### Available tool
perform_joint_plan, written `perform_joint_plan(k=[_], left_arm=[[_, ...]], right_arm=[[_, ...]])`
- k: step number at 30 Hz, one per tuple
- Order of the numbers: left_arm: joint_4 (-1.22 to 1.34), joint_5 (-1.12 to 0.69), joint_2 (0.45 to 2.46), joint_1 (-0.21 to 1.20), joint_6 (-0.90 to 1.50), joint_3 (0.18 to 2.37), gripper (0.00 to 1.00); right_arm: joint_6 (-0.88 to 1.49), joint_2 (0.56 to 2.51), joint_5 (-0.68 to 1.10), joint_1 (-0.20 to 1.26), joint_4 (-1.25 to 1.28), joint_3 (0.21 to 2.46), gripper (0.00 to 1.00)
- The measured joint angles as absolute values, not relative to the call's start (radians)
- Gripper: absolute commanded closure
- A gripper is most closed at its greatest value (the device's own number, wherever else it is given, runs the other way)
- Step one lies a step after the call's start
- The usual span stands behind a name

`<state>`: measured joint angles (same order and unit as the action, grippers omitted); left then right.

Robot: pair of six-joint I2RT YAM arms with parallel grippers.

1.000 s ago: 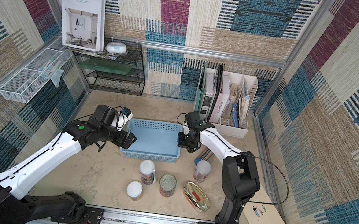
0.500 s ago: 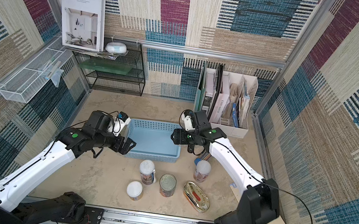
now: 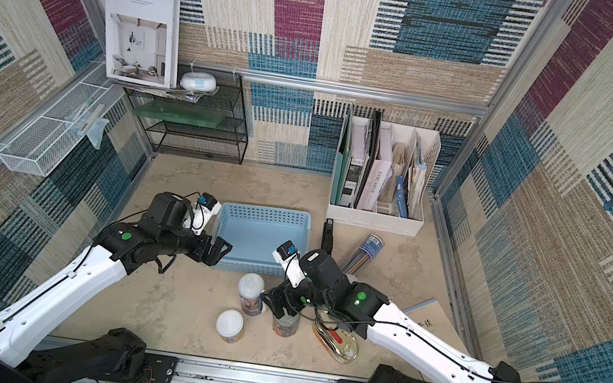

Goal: Put the canned food in the basket
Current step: Pick up the canned food from the center of the board.

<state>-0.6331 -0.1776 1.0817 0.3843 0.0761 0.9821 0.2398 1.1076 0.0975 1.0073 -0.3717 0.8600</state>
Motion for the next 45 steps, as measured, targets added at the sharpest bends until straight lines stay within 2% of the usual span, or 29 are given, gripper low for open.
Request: perform_joint_plan(k=[7, 25, 31, 36, 45], left_arm=[[-0.634, -0.178, 1.089, 0.384, 0.086, 0.979, 0.01], [-0.636, -0.148, 1.09, 0.384, 0.086, 0.978, 0.01], [-0.636, -0.143, 1.09, 0.385, 0.086, 0.978, 0.01], [-0.636, -0.134, 1.092, 0.385, 0.086, 0.978, 0.01], [-0.652, -0.133, 1.084, 0.385, 0.095, 0.995, 0.01]], right_arm=[[0.206, 1.206, 0.026, 1.106, -0.315, 0.862, 0.01], [0.18, 1.412, -0.089, 1.114, -0.241, 0.936, 0.01], [0.176, 1.465, -0.093, 1.114, -0.217, 0.953, 0.16], [0.179, 1.467, -0.108, 1.112, -0.213, 0.959, 0.41], [0.18, 1.402, -0.126, 1.11, -0.325, 1.04, 0.53]])
